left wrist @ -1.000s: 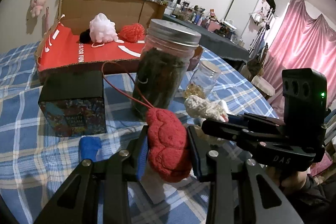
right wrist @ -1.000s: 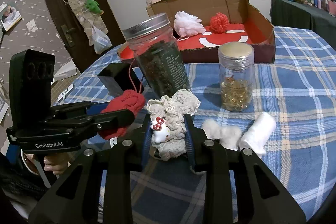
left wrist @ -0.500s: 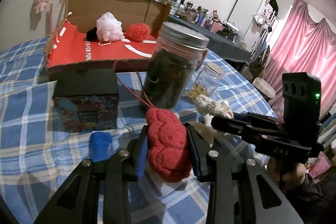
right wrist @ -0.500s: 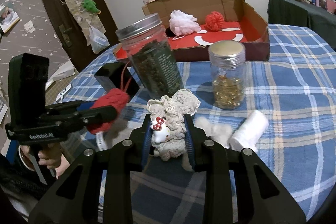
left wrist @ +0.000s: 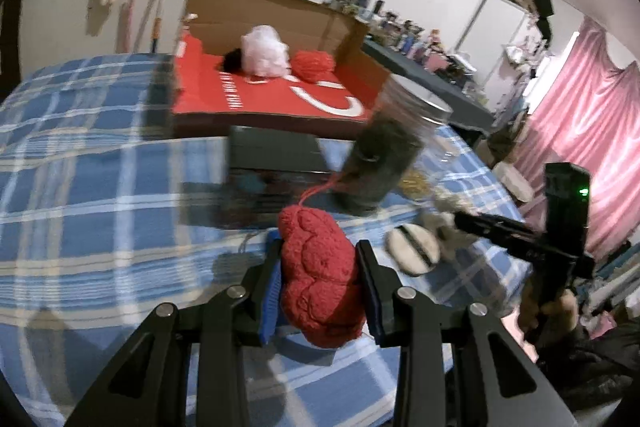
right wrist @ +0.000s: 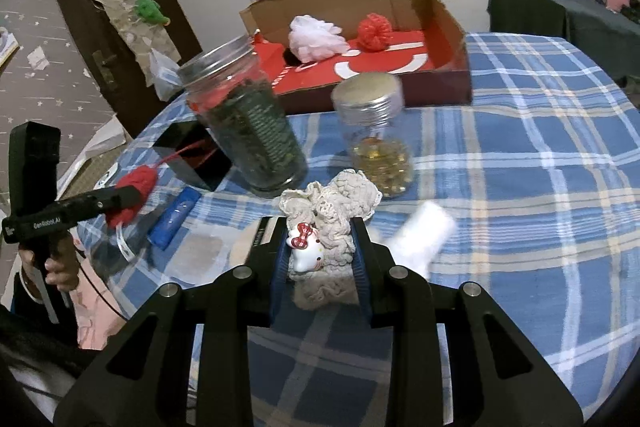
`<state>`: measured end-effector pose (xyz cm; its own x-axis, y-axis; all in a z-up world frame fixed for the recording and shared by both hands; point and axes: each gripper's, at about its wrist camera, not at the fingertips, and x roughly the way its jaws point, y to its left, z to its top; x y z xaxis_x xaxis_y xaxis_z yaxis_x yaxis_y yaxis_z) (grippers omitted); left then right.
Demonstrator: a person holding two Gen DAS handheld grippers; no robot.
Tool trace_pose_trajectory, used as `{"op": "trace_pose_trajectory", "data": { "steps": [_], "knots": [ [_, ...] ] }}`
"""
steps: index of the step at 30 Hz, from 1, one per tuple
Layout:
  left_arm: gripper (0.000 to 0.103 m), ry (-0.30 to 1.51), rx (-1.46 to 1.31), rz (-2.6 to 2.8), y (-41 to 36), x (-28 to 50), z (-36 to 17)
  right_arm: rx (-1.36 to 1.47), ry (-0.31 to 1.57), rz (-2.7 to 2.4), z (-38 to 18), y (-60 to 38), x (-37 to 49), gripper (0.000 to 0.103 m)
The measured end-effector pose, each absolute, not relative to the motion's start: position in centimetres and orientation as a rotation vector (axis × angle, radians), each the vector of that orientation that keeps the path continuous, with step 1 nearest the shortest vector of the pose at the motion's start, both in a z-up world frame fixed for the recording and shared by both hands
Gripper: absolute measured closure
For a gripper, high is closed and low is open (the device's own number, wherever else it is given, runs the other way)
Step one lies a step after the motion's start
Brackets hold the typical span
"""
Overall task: Organize soft objects
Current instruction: 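Lift both held items and carry them toward the cardboard box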
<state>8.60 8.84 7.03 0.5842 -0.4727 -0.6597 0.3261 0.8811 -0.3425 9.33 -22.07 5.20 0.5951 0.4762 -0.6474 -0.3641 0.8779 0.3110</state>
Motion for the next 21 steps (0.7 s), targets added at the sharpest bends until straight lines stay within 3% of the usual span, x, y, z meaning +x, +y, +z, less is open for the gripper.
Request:
{"op": "trace_pose_trajectory", "data": {
  "steps": [21],
  "knots": [
    [0.066,0.892,-0.033,-0.351,14.3,14.3,5.1,-0.022,0.841,0.403,6.7,-25.9,13.3,0.075]
  ]
}}
